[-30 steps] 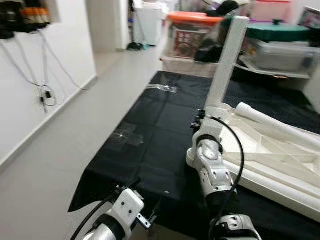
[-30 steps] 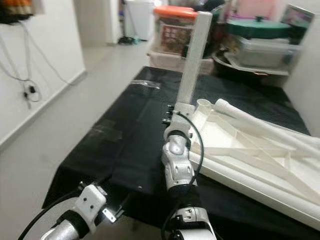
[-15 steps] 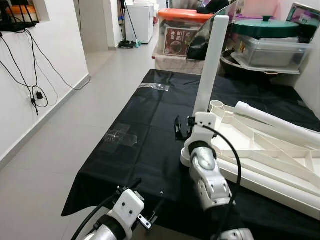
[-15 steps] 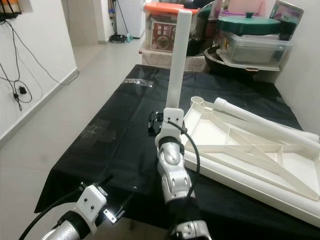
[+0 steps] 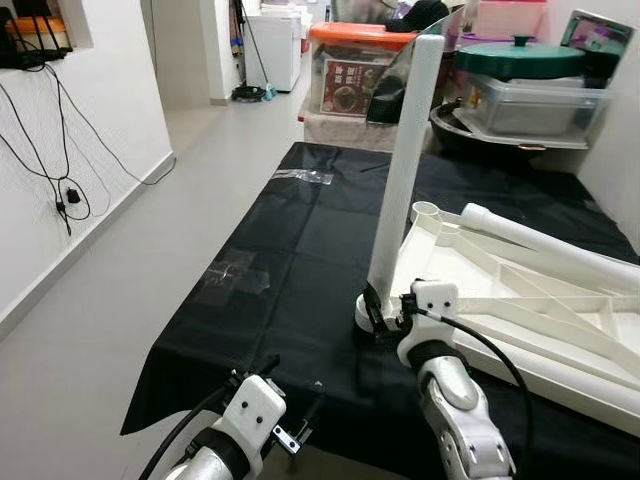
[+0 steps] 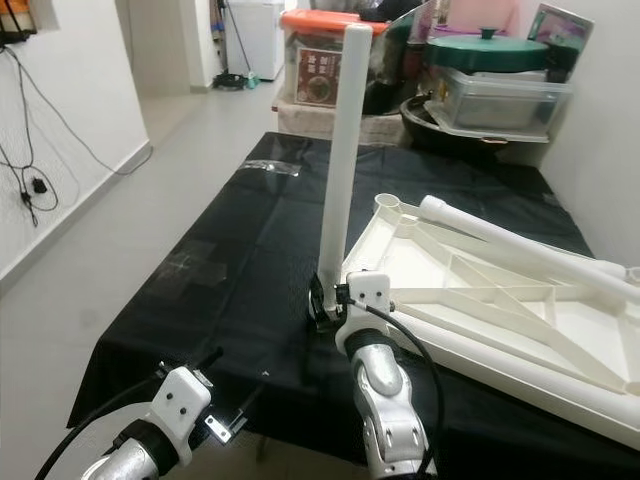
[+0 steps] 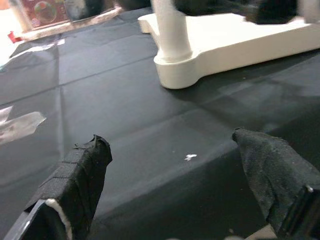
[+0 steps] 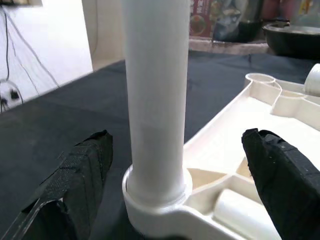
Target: Building children table
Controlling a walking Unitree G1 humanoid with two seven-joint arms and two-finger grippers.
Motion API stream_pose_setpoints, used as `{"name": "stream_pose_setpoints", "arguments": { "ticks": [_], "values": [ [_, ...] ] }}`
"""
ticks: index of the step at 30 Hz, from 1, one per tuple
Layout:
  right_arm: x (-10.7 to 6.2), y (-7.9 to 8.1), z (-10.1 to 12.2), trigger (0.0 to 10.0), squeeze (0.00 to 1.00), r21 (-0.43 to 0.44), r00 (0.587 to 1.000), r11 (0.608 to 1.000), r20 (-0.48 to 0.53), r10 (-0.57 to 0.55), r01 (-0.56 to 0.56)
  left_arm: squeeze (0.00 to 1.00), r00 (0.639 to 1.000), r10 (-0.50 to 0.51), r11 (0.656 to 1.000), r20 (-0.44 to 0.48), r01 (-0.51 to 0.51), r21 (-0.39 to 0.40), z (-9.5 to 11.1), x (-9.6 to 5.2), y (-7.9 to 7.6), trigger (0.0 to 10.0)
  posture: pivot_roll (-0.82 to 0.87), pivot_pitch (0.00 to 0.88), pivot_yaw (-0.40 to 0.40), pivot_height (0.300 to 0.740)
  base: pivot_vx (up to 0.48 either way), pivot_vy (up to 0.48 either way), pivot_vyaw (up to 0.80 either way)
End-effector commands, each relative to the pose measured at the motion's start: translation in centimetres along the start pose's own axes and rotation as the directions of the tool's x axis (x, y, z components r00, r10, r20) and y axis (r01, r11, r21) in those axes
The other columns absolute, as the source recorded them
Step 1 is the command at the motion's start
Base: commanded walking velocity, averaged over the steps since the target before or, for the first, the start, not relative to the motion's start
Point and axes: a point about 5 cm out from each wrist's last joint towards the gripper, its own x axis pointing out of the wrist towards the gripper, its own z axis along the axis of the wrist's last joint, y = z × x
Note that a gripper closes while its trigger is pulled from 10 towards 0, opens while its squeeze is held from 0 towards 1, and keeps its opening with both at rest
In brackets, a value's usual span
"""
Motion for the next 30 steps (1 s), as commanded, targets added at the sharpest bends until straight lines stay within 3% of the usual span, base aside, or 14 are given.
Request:
{"name": "stream_pose_setpoints", "arguments": {
  "ticks": [1, 12, 16, 22, 30],
  "values": [
    [-0.3, -0.3, -0.1, 10.0, 0.0, -0.016, 0.999, 0.999, 0.006, -0.033, 0.033, 0.0, 1.0, 0.023, 1.0, -0.019, -0.023, -0.021, -0.3, 0.1, 0.2, 10.0, 0.08, 0.0, -0.067, 0.74, 0.0, -0.322, 0.0],
    [-0.3, -1.0, -0.3, 10.0, 0.0, -0.022, 0.997, 0.997, -0.007, -0.072, 0.072, 0.0, 0.999, 0.034, 0.998, -0.034, -0.036, -0.05, -0.4, 0.1, 0.2, 10.0, 0.08, 0.0, -0.068, 0.74, 0.145, -0.4, 0.0],
    [0.1, -1.2, -0.2, 10.0, 0.0, -0.023, 0.997, 0.997, -0.016, -0.076, 0.076, 0.0, 0.998, 0.051, 0.995, -0.043, -0.055, -0.089, -0.5, 0.0, 0.4, 10.0, 0.08, 0.0, -0.07, 0.74, 0.292, -0.378, 0.0],
    [1.2, -1.3, -0.2, 10.0, 0.0, -0.04, 0.996, 0.996, -0.037, -0.079, 0.077, 0.0, 0.993, 0.108, 0.979, -0.047, -0.114, -0.17, -0.3, 0.1, 1.2, 10.0, 0.08, 0.0, -0.073, 0.74, 0.0, 0.0, 0.0],
    [1.6, -0.9, -0.1, 10.0, 0.0, -0.069, 0.998, 0.996, -0.032, -0.052, 0.05, 0.0, 0.993, 0.119, 0.989, -0.002, -0.118, -0.086, 1.1, 1.7, 3.8, 10.0, 0.08, 0.0, -0.055, 0.74, 0.0, 0.0, 0.0]
  ]
}}
